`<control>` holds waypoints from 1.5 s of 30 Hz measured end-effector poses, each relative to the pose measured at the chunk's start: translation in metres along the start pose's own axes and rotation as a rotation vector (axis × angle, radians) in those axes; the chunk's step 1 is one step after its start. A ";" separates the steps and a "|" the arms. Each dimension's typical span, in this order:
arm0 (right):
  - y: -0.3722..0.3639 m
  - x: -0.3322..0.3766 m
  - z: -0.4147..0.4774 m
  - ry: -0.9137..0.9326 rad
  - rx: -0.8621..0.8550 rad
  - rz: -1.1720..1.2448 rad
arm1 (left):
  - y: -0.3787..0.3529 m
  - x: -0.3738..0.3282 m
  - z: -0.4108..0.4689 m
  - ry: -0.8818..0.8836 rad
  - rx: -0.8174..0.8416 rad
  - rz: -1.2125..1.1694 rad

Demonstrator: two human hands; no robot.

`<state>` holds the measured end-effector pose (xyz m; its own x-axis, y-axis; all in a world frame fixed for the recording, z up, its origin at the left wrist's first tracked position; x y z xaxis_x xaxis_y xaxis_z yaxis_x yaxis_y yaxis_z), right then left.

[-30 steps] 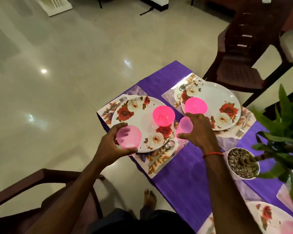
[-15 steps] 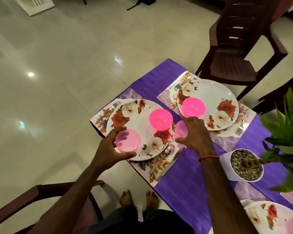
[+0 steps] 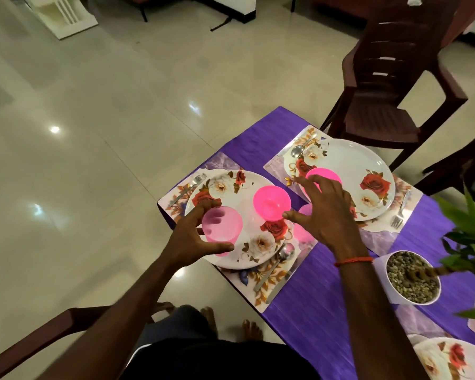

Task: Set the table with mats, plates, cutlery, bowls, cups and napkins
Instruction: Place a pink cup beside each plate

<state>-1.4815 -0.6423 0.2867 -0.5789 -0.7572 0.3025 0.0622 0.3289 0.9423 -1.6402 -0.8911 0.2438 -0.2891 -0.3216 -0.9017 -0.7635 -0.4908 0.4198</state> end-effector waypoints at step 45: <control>-0.062 0.352 0.226 0.313 0.145 0.316 | 0.271 0.123 0.159 -0.055 0.000 -0.006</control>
<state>-1.8727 -0.8020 0.3029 -0.2750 -0.7338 0.6212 0.0689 0.6295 0.7740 -1.9742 -0.9348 0.2300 -0.3155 -0.2734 -0.9087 -0.7651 -0.4931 0.4140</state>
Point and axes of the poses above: each hand's wrist, its own z-axis towards the middle knuckle, its own y-axis out of the back of the hand, x = y × z, the point moved 4 cm from there along z, towards the middle knuckle, and after that the axes turned 5 degrees about x, right-handed, at the moved point
